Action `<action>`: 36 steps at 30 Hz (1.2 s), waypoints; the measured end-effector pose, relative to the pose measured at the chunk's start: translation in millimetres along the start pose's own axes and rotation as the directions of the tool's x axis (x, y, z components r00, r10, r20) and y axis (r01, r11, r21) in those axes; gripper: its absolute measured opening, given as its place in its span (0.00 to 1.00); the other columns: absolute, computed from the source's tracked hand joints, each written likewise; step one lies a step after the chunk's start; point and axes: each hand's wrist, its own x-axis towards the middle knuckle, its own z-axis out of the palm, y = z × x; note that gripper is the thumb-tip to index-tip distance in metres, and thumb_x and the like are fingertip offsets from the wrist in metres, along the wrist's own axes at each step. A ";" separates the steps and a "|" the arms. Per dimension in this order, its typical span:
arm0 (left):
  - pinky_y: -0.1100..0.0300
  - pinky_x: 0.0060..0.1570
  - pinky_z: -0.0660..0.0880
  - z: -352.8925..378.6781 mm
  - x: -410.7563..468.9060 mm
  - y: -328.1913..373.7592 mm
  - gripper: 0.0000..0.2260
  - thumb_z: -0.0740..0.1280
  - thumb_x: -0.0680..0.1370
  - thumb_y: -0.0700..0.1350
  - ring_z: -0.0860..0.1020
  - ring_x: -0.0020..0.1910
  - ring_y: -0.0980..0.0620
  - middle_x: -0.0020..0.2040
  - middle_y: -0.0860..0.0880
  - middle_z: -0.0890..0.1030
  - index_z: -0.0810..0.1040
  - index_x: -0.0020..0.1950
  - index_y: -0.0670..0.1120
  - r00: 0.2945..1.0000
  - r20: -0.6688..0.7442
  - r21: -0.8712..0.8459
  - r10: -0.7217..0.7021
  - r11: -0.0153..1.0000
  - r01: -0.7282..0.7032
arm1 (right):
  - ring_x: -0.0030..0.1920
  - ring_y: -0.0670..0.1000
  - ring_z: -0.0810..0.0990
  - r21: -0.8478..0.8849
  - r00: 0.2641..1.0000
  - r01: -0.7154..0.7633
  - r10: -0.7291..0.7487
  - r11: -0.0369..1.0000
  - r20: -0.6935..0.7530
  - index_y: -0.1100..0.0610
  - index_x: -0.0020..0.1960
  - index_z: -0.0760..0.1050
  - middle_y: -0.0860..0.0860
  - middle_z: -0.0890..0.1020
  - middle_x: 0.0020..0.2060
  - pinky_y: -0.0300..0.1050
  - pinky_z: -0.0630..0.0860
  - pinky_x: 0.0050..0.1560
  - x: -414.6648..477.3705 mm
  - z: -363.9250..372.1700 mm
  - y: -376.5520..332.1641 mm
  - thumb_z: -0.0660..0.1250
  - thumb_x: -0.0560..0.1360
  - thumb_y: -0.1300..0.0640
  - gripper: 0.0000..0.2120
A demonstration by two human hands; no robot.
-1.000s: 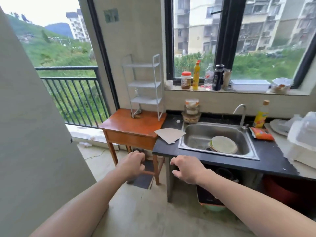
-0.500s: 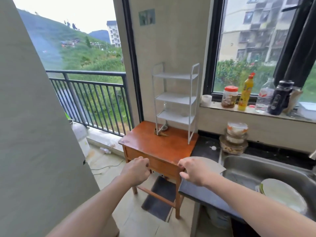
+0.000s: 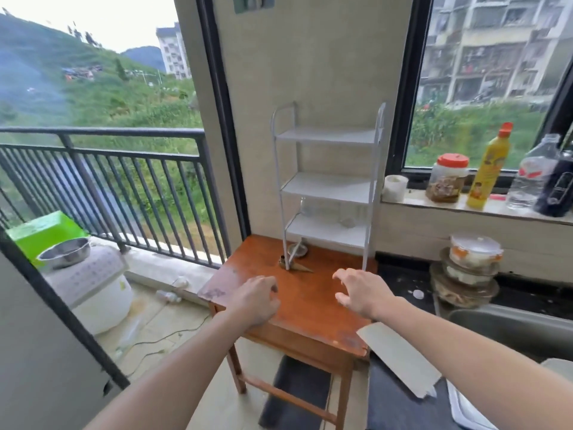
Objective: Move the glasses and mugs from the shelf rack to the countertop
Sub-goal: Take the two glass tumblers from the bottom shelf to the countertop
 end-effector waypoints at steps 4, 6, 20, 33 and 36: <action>0.57 0.41 0.70 -8.7 68.4 -30.5 0.13 0.59 0.74 0.50 0.74 0.47 0.50 0.53 0.51 0.79 0.77 0.56 0.52 0.996 -0.019 0.040 0.092 0.995 -0.092 | 0.62 0.56 0.79 0.092 0.983 -0.164 0.170 0.982 -0.066 0.53 0.71 0.69 0.52 0.80 0.63 0.51 0.75 0.60 65.0 17.1 2.4 0.64 0.77 0.49 0.24; 0.55 0.44 0.72 -9.4 99.3 -38.5 0.12 0.61 0.73 0.49 0.76 0.49 0.48 0.52 0.50 0.80 0.77 0.55 0.51 0.993 -0.020 0.011 0.120 0.993 -0.120 | 0.63 0.55 0.78 0.129 0.970 -0.220 0.231 0.967 -0.077 0.54 0.72 0.69 0.52 0.80 0.64 0.50 0.74 0.61 90.4 28.5 4.2 0.64 0.77 0.49 0.24; 0.52 0.62 0.71 57.5 312.7 -32.4 0.25 0.66 0.74 0.42 0.73 0.63 0.43 0.65 0.43 0.75 0.67 0.71 0.43 0.980 -0.172 -0.391 0.096 0.907 -0.157 | 0.69 0.58 0.72 0.480 0.852 -0.227 0.411 0.847 -0.324 0.60 0.75 0.62 0.58 0.72 0.72 0.52 0.69 0.65 268.1 85.8 75.1 0.65 0.76 0.54 0.30; 0.61 0.39 0.70 80.2 408.8 -16.9 0.18 0.65 0.73 0.38 0.76 0.49 0.48 0.53 0.46 0.78 0.72 0.63 0.47 0.990 -0.096 -0.844 -0.103 0.536 -0.026 | 0.39 0.48 0.73 0.775 0.787 -0.125 0.538 0.620 -0.303 0.54 0.45 0.70 0.47 0.73 0.38 0.40 0.66 0.35 315.9 112.8 94.2 0.67 0.74 0.57 0.06; 0.61 0.39 0.69 78.5 401.6 -8.7 0.06 0.65 0.73 0.38 0.74 0.43 0.50 0.42 0.50 0.78 0.78 0.48 0.45 0.994 -0.073 -0.847 -0.077 0.531 -0.021 | 0.39 0.41 0.74 0.809 0.783 -0.095 0.545 0.581 -0.299 0.49 0.48 0.71 0.46 0.75 0.40 0.35 0.69 0.37 301.2 111.6 93.5 0.67 0.74 0.56 0.06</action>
